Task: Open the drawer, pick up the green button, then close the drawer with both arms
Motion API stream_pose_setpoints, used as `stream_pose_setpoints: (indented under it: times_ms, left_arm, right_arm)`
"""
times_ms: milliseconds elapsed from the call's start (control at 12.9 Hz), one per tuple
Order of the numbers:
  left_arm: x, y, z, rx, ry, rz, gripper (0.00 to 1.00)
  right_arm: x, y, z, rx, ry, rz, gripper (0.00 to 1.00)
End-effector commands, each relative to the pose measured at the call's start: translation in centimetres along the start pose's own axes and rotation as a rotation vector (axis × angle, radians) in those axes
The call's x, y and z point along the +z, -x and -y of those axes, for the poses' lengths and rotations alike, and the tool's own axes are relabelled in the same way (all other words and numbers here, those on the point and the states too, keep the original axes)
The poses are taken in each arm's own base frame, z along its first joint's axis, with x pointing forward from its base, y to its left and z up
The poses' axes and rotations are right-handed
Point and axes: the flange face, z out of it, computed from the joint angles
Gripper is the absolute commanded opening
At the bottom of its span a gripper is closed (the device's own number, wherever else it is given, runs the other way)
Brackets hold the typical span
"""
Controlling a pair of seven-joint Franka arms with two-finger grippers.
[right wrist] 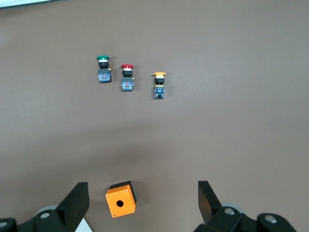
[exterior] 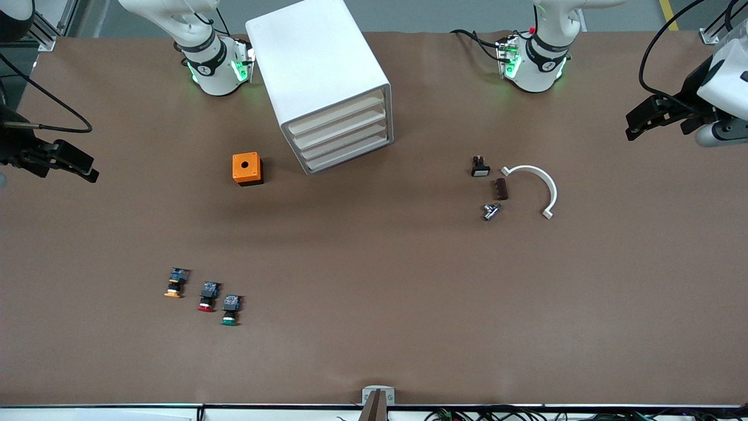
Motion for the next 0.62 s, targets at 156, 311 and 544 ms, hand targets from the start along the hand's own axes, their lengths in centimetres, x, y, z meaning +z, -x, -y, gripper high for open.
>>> stream_pose_setpoints:
  times_ms: [156,311,544]
  left_arm:
    - [-1.02,-0.54,-0.07,0.021,0.003,-0.025,1.0]
    - [-1.01,-0.27,-0.13,0.025,-0.004,-0.011,1.0]
    - [-1.0,-0.27,0.31,0.083,-0.007,-0.004,1.0]
  right_arm:
    - [-0.2,0.31,-0.26,-0.004,0.001,0.002,1.0]
    - [-0.18,0.33,-0.17,-0.005,0.002,0.003,1.0]
    - [-0.33,0.4,-0.09,-0.01,0.001,0.002,1.0]
